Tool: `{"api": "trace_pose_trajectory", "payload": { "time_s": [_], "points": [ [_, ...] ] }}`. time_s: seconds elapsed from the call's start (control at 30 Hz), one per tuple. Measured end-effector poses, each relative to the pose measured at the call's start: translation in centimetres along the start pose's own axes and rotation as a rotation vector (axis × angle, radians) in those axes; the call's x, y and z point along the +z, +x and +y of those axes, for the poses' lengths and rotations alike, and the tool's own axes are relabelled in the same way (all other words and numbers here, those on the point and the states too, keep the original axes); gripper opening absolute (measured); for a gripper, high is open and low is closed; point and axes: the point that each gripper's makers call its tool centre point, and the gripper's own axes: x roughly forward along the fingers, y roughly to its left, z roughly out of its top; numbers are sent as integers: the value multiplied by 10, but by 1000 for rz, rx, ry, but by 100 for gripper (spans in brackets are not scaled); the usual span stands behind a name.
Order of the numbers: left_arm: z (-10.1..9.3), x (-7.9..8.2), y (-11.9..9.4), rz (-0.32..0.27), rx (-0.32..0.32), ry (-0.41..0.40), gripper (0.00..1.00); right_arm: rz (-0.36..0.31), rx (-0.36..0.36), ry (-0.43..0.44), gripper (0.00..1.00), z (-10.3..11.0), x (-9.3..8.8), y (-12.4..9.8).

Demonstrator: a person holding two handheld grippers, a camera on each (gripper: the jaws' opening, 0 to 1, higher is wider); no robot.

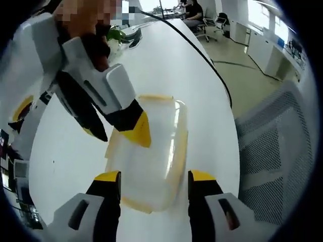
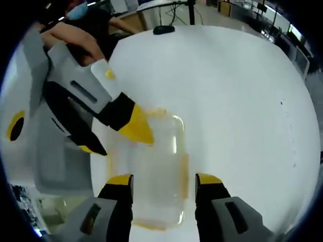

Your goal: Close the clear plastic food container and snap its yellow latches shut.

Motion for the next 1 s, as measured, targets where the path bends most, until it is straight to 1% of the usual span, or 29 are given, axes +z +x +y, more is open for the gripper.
{"api": "trace_pose_trajectory", "payload": {
  "time_s": [0.2,0.33,0.47,0.6,0.7,0.77,1.0],
  "points": [
    [1,-3,0,0,-14,3,60,2,-16,-6,51,3,-5,-5],
    [8,-7,0,9,-17,3,63,12,-35,-19,53,6,-12,-9],
    [12,-8,1,2,-25,-10,67,22,-39,-25,54,8,-22,-14],
    [15,-11,2,7,-27,6,69,23,-41,-21,56,11,-29,-17],
    [17,-13,3,10,-30,7,70,26,-53,-16,58,11,-35,-19],
    [17,-14,3,17,-34,22,71,33,-61,-21,59,12,-38,-19],
    [19,-17,7,25,-50,50,76,31,-86,-44,66,20,-41,-17]
  ]
}}
